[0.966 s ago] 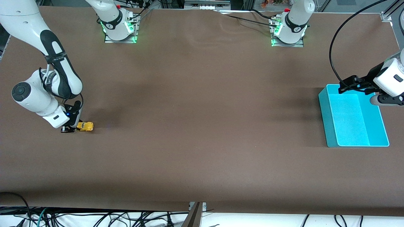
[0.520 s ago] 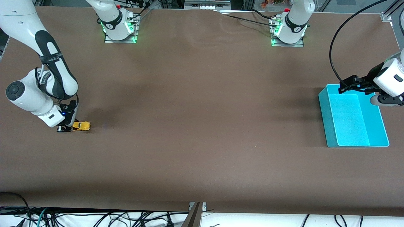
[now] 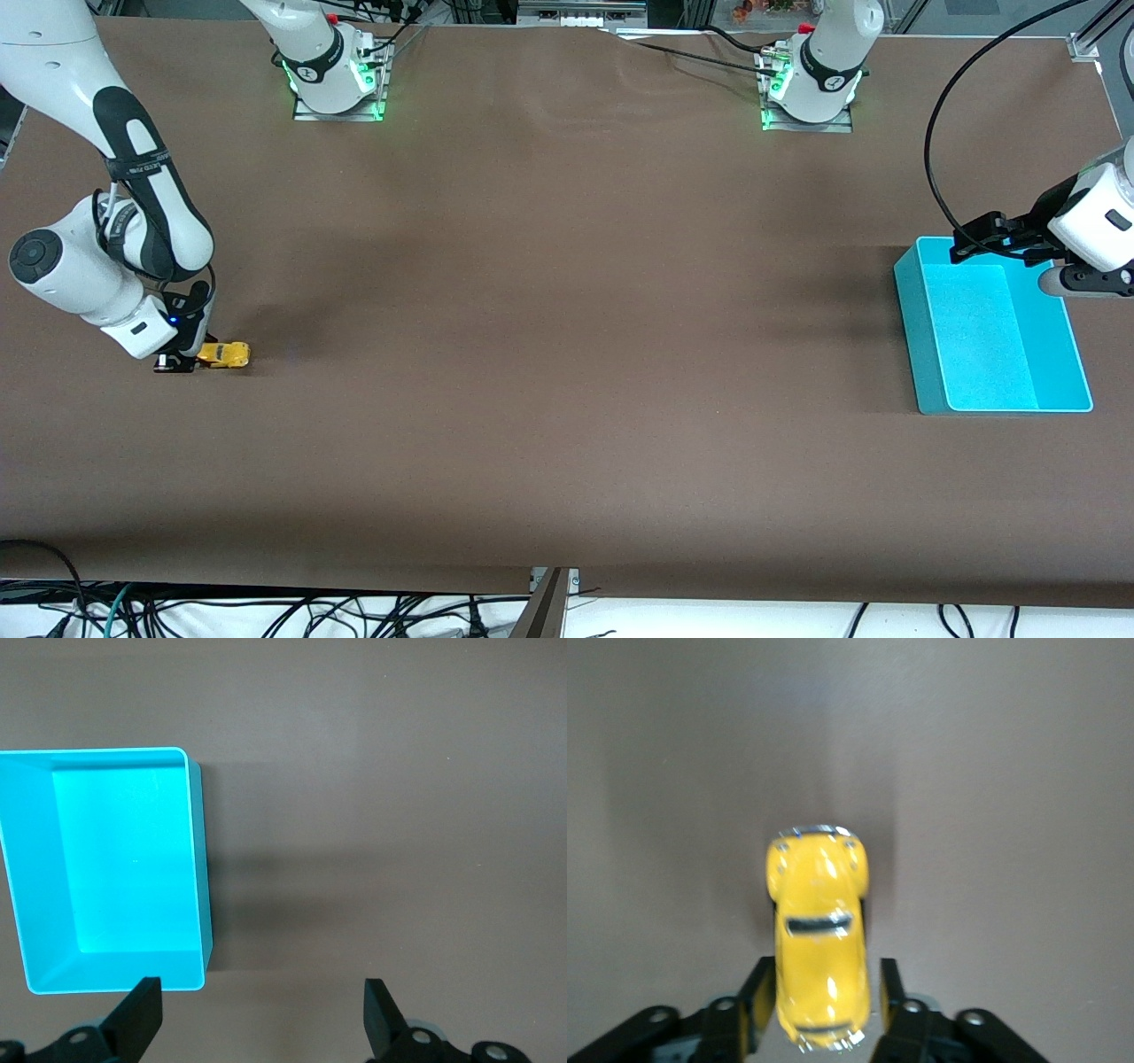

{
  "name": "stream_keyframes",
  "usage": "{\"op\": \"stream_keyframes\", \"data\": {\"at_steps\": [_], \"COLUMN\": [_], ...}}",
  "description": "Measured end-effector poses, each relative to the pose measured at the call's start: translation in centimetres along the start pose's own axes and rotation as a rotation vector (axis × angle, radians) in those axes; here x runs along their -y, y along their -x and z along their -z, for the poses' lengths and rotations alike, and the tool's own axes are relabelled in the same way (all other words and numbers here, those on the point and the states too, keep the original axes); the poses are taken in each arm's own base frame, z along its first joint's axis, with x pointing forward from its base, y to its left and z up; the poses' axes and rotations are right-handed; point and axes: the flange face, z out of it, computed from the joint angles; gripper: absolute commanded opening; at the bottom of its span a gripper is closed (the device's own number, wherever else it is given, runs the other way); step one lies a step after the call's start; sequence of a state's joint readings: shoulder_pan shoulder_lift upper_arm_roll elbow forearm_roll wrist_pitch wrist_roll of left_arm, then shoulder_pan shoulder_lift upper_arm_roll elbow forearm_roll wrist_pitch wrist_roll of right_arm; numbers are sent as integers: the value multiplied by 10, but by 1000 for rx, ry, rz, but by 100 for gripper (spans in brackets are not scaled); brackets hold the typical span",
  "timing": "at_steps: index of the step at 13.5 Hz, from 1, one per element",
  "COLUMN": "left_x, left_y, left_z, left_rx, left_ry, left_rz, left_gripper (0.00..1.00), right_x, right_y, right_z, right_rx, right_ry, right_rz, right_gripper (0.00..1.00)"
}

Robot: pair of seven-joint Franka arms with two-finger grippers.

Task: Wind and store yellow beetle car
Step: 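Drag the held car backward along the table with the right gripper, then open the right gripper to release the car and withdraw it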

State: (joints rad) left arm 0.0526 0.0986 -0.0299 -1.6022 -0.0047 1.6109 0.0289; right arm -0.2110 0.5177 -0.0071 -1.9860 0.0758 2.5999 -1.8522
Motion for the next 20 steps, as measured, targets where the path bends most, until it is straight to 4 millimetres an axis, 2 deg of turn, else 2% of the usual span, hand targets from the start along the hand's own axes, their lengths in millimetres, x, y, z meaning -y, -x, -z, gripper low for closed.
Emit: {"op": "stream_keyframes", "data": {"at_steps": [3, 4, 12, 15, 20], "left_x": [0, 0, 0, 0, -1], "left_y": [0, 0, 2, 2, 1], "left_z": [0, 0, -1, -1, -2], "left_rx": [0, 0, 14, 16, 17], "left_ry": [0, 0, 0, 1, 7], "left_rz": [0, 0, 0, 0, 0], "left_gripper": [100, 100, 100, 100, 100], "right_x": [-35, -40, -46, -60, -87], "right_y": [-7, -7, -9, -14, -39], "right_z": [35, 41, 45, 63, 111], "right_rx": [-40, -43, -46, -59, -74], "right_ry": [-10, -6, -1, -24, -55], "right_rz": [-1, -1, -47, -127, -267], "right_gripper": [100, 100, 100, 100, 100]}}
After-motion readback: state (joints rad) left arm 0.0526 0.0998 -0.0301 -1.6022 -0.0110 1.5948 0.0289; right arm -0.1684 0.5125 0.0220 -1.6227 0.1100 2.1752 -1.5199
